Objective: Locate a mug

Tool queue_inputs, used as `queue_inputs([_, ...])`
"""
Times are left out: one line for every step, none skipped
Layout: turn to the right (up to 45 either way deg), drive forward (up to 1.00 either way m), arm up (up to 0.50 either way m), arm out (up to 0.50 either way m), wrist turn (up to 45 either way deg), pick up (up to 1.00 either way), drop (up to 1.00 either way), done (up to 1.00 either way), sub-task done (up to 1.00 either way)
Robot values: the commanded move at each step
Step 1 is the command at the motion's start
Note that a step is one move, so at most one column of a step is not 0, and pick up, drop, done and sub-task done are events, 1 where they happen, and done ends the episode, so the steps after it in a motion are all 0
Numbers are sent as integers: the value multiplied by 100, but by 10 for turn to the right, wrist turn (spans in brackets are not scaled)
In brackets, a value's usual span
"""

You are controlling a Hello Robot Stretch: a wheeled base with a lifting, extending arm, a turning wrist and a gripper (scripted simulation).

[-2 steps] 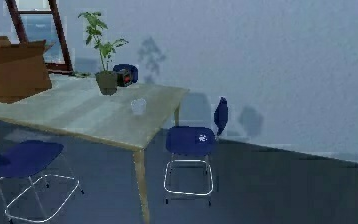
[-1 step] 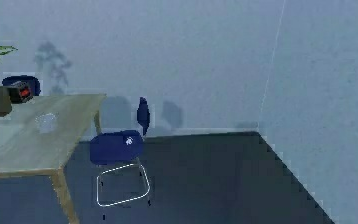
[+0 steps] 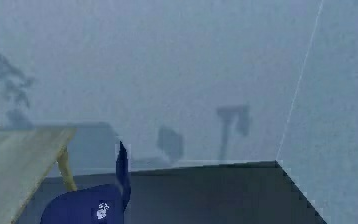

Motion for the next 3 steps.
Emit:
queue_inputs([-450, 0, 0, 0, 0, 0, 0, 0, 0])
queue_inputs([-90, 0, 0, 0, 0, 0, 0, 0, 0])
queue_inputs([0, 0, 0, 0, 0, 0, 0, 100, 0])
